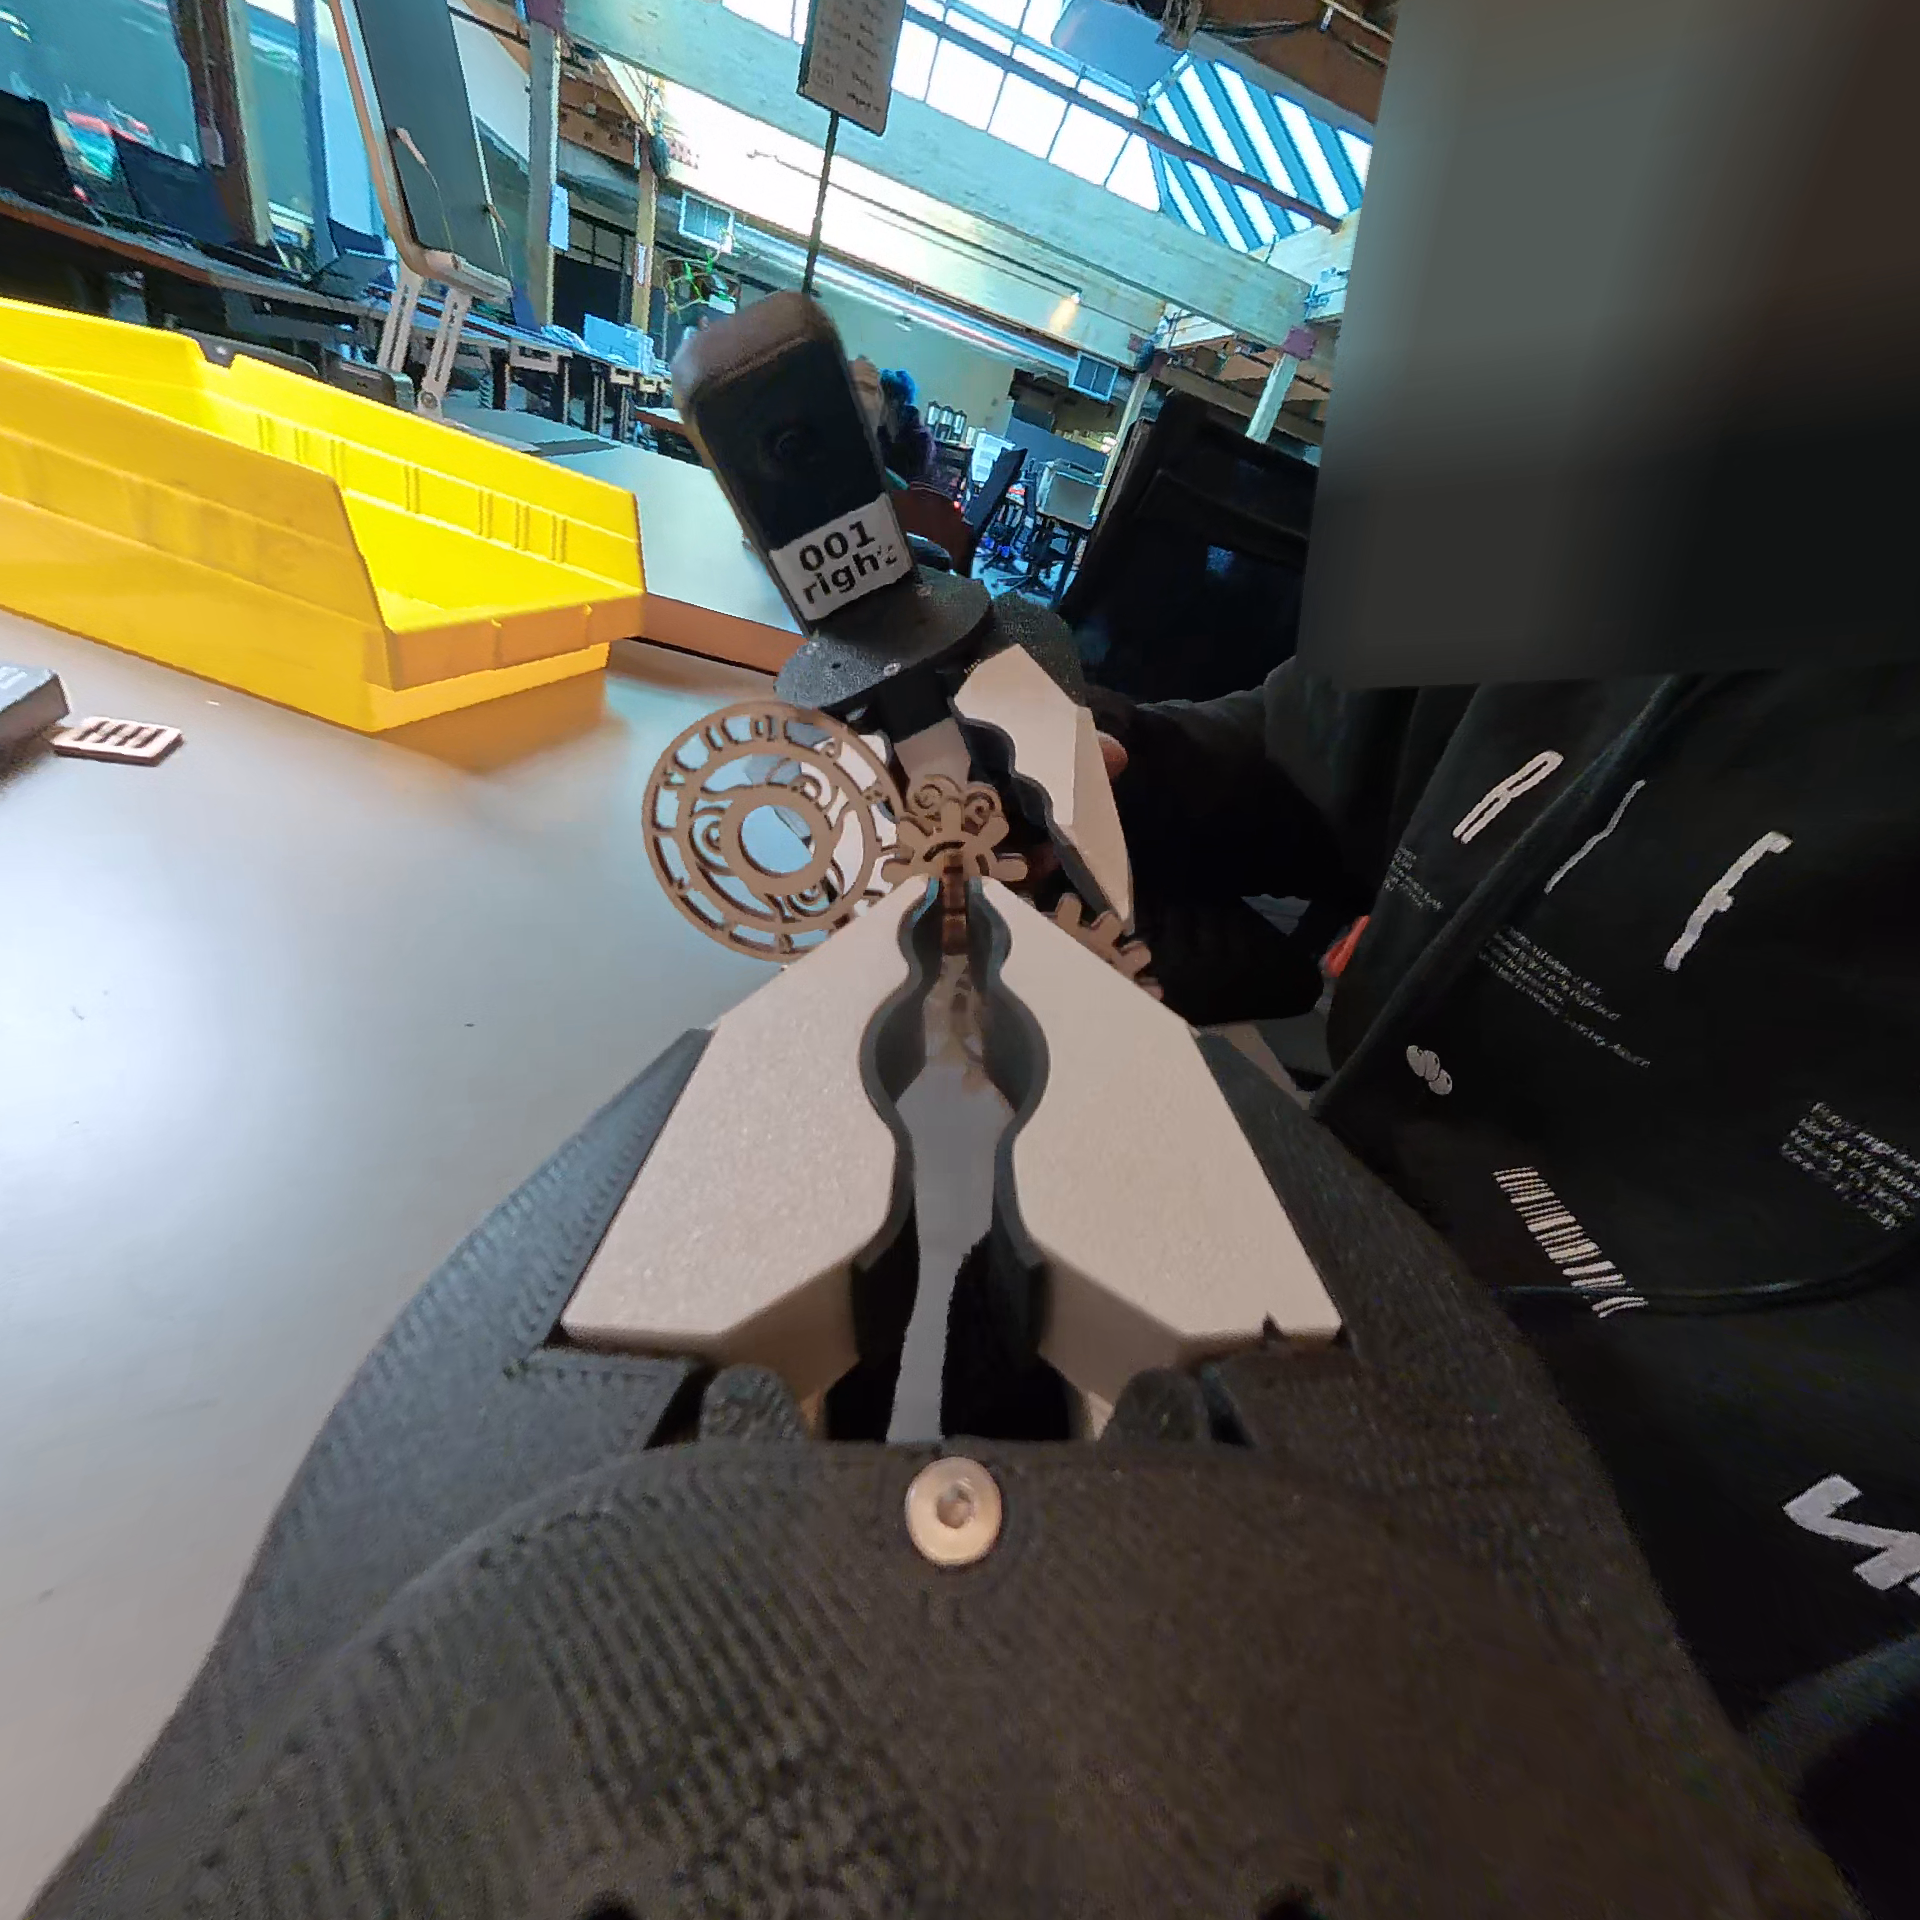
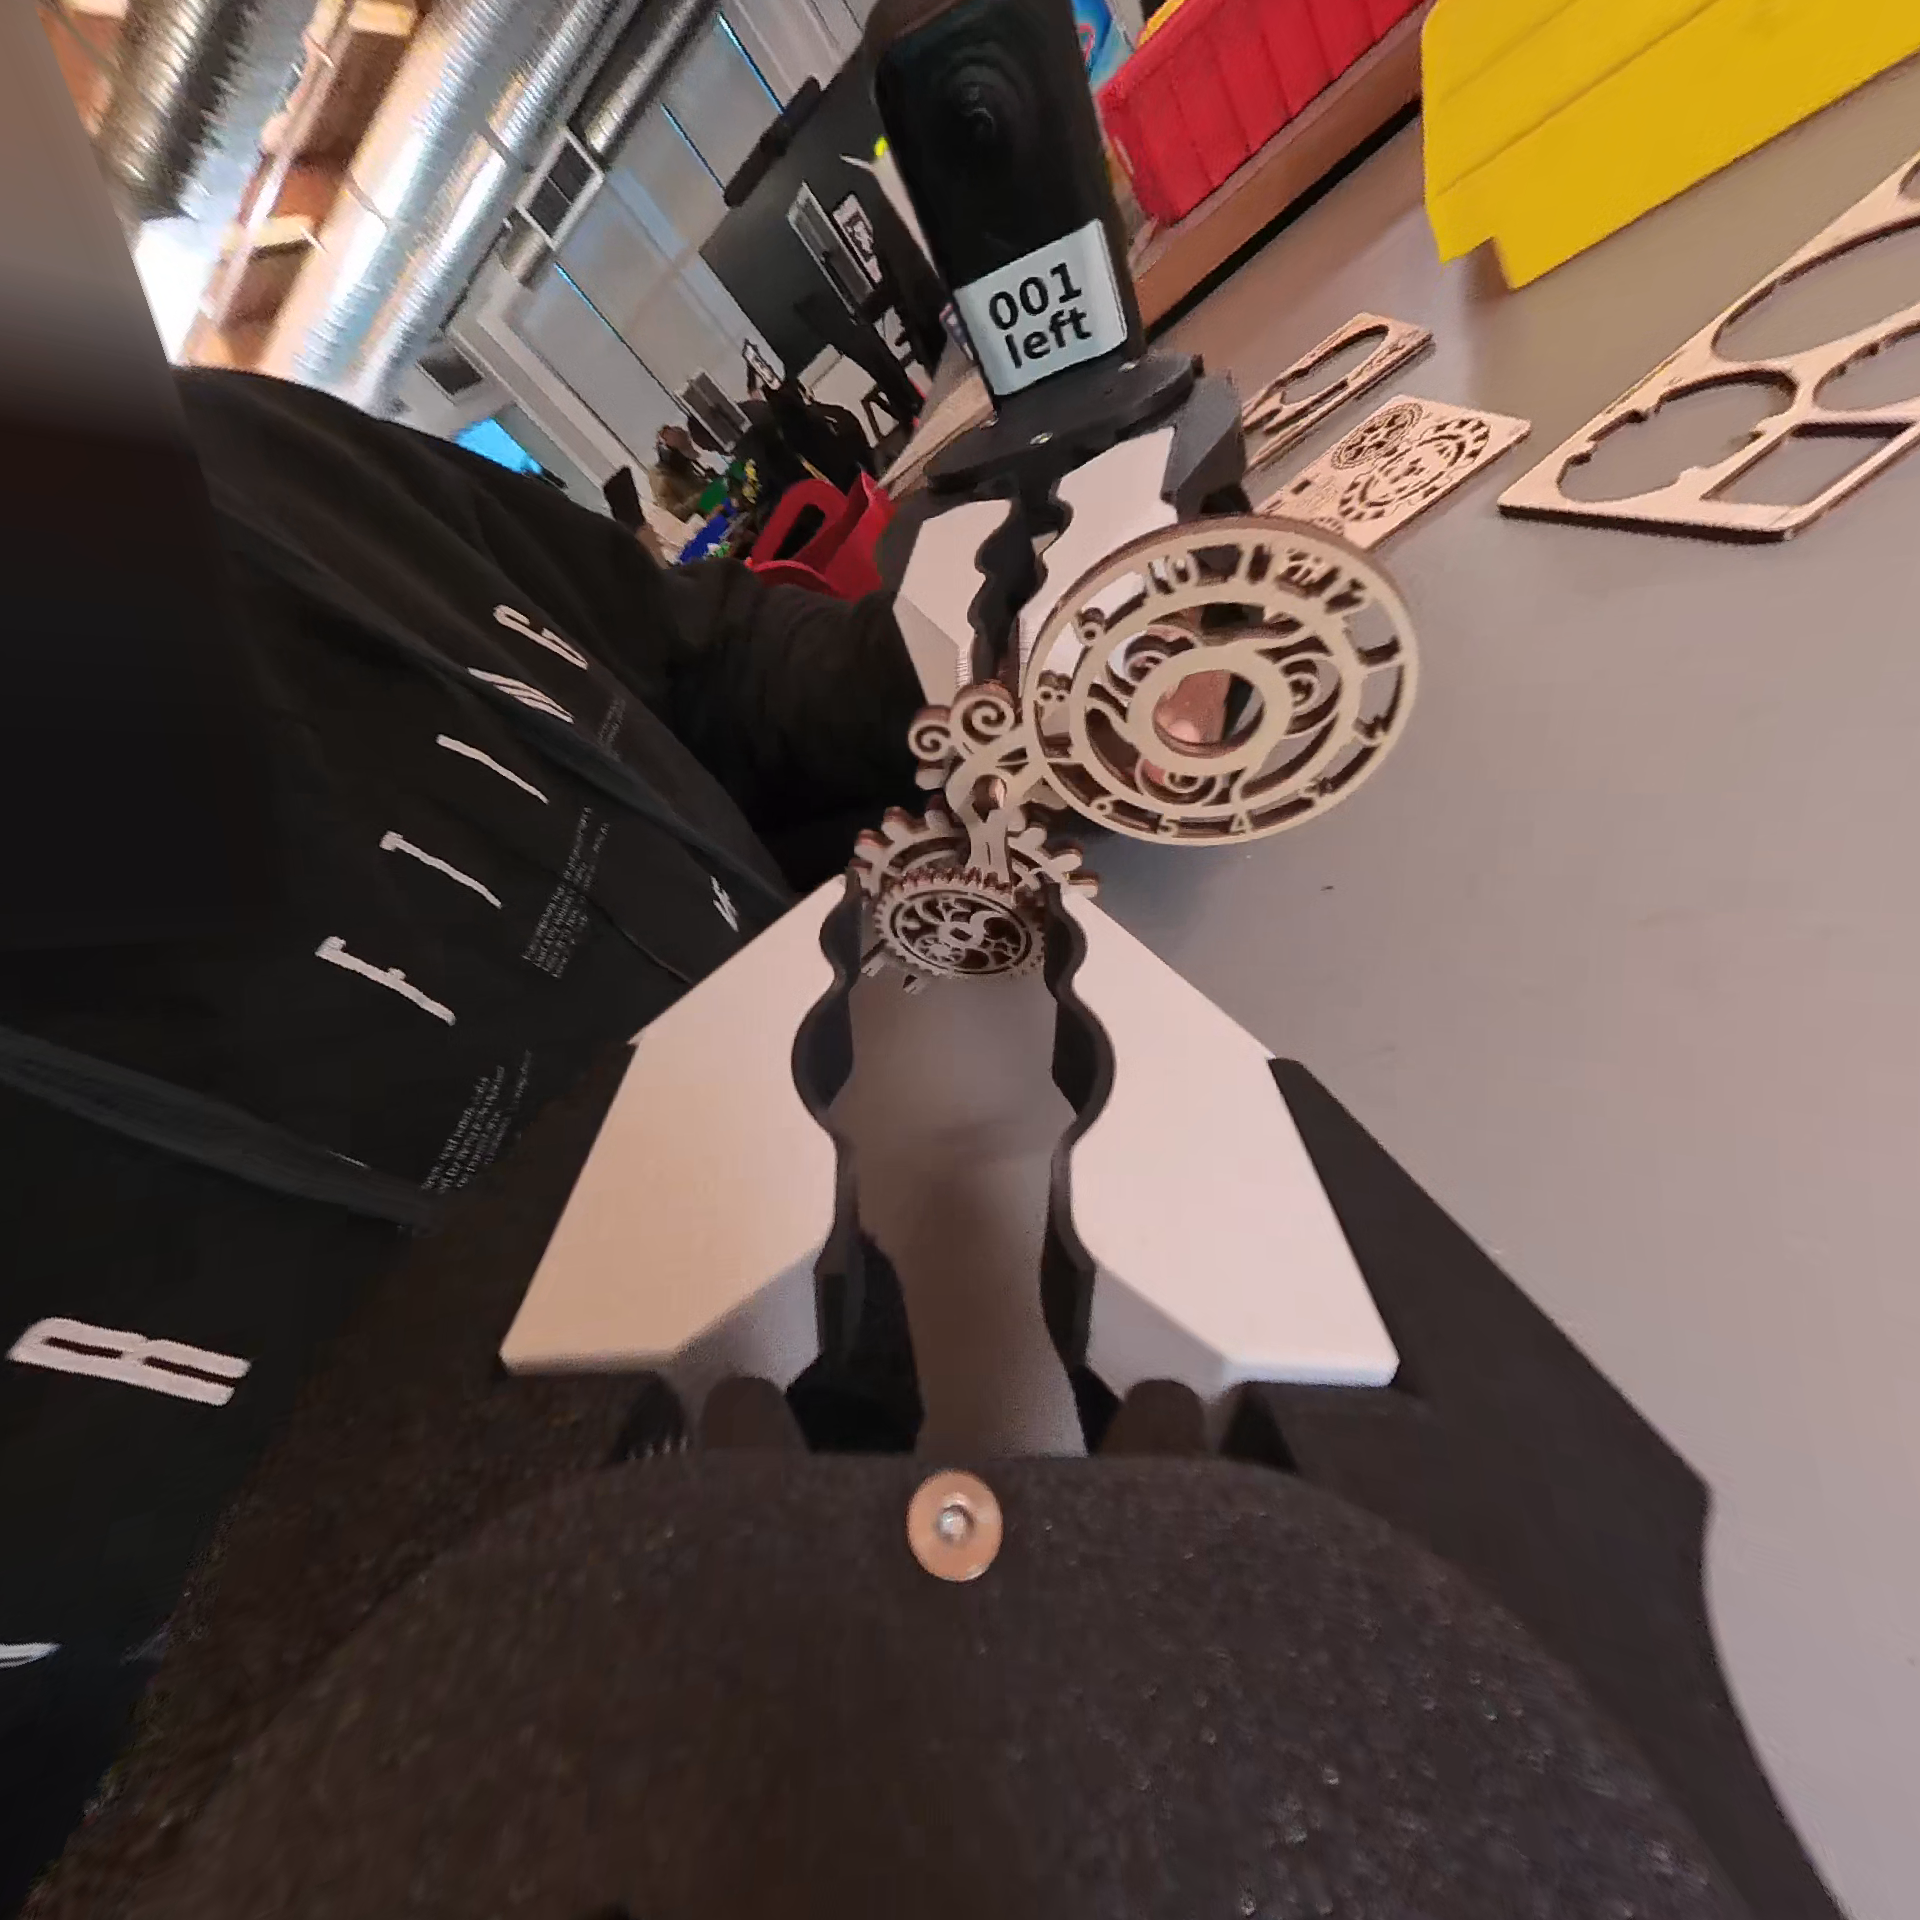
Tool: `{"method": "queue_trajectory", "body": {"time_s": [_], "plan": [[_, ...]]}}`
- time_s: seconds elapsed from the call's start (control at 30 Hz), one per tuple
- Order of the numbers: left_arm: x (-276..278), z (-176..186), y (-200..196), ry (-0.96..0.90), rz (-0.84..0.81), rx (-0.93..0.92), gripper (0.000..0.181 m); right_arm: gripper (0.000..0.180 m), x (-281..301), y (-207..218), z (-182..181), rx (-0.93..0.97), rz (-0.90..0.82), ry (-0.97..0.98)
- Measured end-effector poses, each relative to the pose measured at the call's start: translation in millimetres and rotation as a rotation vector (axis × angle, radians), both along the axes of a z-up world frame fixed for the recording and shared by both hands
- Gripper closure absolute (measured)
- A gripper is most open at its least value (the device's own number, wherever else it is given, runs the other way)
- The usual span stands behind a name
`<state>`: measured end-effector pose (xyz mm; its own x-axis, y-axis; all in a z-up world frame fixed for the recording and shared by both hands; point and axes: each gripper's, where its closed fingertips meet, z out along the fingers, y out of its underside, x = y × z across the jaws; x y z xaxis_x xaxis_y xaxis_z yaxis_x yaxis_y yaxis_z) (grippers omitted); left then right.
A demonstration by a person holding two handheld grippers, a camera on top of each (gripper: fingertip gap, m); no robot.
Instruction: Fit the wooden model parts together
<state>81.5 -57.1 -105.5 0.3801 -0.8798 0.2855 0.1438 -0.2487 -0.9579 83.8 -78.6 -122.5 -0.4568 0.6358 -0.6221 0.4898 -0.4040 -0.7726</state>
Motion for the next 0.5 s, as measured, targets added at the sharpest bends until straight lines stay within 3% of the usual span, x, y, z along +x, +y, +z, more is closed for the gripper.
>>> {"method": "queue_trajectory", "body": {"time_s": [0.13, 0.5], "plan": [[-0.4, -0.7, -0.5, 0.042, 0.015, 0.059, 0.179, 0.148, 2.3, -6.7, 1.6, -0.085, 0.049, -0.025], [-0.7, 6.5, -5.2, 0.094, 0.042, 0.215, 0.18, 0.145, 0.8, -5.7, 7.1, -0.103, 0.041, -0.013]]}}
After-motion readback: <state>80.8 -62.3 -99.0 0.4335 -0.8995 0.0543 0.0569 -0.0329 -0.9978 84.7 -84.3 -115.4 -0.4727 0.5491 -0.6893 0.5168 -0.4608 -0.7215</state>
